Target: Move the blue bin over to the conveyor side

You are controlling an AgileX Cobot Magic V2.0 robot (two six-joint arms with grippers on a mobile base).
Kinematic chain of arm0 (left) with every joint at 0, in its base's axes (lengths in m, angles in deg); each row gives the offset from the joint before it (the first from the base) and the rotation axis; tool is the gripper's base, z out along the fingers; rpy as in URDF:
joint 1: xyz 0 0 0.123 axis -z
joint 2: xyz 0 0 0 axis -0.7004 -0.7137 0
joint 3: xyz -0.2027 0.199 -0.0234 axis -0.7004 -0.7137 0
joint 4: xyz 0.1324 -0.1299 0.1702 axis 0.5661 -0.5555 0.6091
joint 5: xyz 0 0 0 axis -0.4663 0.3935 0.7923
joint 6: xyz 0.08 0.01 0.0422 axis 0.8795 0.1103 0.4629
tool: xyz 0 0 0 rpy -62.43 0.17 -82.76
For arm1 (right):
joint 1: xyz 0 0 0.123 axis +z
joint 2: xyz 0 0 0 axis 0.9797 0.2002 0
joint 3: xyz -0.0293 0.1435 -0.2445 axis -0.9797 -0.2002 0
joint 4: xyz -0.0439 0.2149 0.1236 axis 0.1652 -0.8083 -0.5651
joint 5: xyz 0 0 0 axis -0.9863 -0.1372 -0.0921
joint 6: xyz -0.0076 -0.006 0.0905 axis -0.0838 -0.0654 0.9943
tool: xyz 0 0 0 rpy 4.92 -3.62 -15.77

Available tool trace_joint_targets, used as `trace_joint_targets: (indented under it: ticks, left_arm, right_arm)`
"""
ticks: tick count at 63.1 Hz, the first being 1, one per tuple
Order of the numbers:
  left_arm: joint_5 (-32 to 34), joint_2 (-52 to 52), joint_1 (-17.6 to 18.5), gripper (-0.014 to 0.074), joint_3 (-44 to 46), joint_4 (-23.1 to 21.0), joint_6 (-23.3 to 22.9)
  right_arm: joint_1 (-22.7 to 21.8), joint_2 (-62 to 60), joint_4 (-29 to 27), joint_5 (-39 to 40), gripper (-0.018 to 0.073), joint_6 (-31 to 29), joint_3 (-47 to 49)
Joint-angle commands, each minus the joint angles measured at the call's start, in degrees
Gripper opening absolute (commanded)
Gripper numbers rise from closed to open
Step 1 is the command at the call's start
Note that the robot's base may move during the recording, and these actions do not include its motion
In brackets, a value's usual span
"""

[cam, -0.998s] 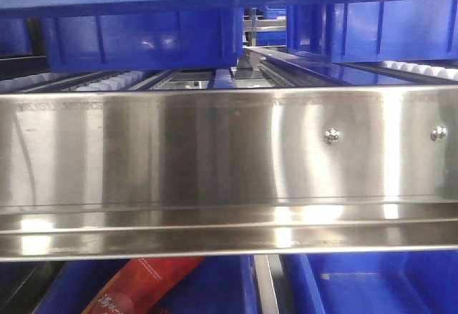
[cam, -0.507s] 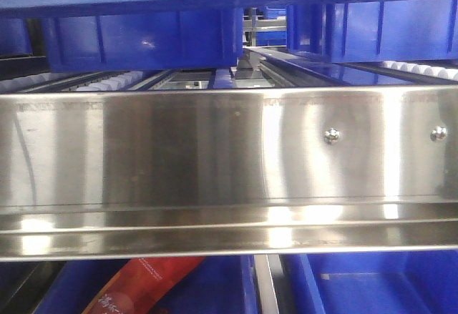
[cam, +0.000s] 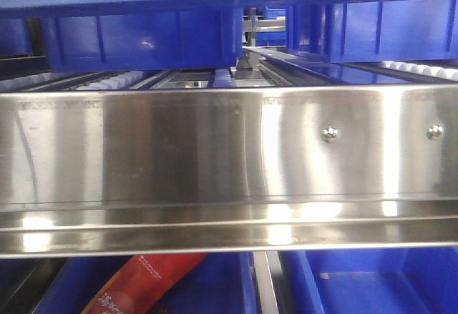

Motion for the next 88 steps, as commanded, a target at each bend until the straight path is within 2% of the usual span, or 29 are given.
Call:
trace_joint_targets:
  ticks: [1, 88]
  left_arm:
    - [4.26, 1.53, 0.53, -0.0018, 0.61, 0.38, -0.36]
    - [4.26, 1.53, 0.53, -0.0018, 0.61, 0.38, -0.36]
  right_arm:
    - [-0.08, -1.33, 0.94, 5.71, -0.0079, -0.75, 0.67]
    - [-0.08, -1.33, 0.94, 5.71, -0.0079, -0.75, 0.67]
